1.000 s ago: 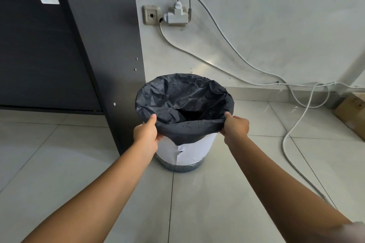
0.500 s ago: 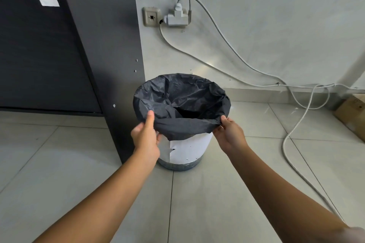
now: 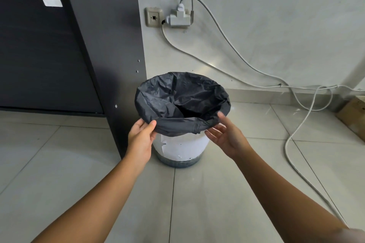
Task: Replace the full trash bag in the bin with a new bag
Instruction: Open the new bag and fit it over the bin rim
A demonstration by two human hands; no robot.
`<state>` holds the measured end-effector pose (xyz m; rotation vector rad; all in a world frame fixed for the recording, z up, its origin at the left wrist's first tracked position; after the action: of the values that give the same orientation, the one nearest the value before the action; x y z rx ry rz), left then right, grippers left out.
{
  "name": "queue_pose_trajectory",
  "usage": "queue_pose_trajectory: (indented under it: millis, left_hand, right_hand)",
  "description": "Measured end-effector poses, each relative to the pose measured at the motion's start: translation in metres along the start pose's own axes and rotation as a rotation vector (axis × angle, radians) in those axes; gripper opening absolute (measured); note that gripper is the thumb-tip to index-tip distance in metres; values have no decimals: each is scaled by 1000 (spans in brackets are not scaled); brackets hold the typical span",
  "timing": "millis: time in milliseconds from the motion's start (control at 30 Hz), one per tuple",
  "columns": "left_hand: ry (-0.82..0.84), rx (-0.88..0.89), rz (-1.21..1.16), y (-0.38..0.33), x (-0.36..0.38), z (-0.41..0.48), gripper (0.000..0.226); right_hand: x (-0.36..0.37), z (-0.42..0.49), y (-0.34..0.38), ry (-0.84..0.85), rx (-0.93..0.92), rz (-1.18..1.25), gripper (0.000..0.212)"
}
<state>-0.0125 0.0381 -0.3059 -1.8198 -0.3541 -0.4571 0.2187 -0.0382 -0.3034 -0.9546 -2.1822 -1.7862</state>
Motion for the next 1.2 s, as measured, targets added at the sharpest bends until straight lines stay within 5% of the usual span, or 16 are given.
queue_pose_trajectory:
  millis: [67,200,300,400,467,567,600,667,767,867,967,1067,1200]
  left_hand:
    - [-70,-49,-22,-4,-2,10,19]
    - [-220,-95,172,-17,0,24,57]
    - [-236,-46,212,-21,7,33,39]
    - [-242,-31,122,-21,5,38,39]
    - [-224,-16,77,-20,3,40,42]
    - [-210,7,38,-19,4,36,42]
    - [-209,12,26,-18,5,35,42]
    - [-212,22,3,-19,6,28,41]
    - [-180,29,-46,-19,7,21,38]
    - [-109,36,-45,-18,9,17,35]
    - [-36,43,-53,-16,11,20,33]
    - [18,42,-41,-14,11,21,35]
    - [90,52,-10,-12,12,23,36]
  right_hand:
    - [-3,0,3,-102,29,-85,42]
    - [11,0,9,-113,28,-88,39]
    - [13,-3,15,-180,27,-177,47]
    - [-2,-10,24,-408,40,-619,95]
    - [5,-15,40,-477,-75,-1083,103]
    - [54,-17,51,-261,-506,-1723,56]
    - [70,-15,42,-105,-550,-1869,42]
    - [85,-9,17,185,-375,-2027,49]
    - [86,-6,-6,355,98,-2004,64]
    - [83,2,-5,354,360,-1839,68]
    - [90,38,7,234,284,-1445,73]
    - [92,78,2,67,213,-953,103]
    - [122,96,-39,198,247,-423,92]
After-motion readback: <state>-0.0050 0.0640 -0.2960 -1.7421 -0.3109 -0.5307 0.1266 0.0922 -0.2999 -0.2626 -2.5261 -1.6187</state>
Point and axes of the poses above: each hand's wrist, its own z-axis towards the middle knuckle, its own x-axis out of the palm, y = z × x, the point moved 8 cm from there along z, towards the middle knuckle, and after that the axes turned 5 degrees about y, right-handed, at the moved point
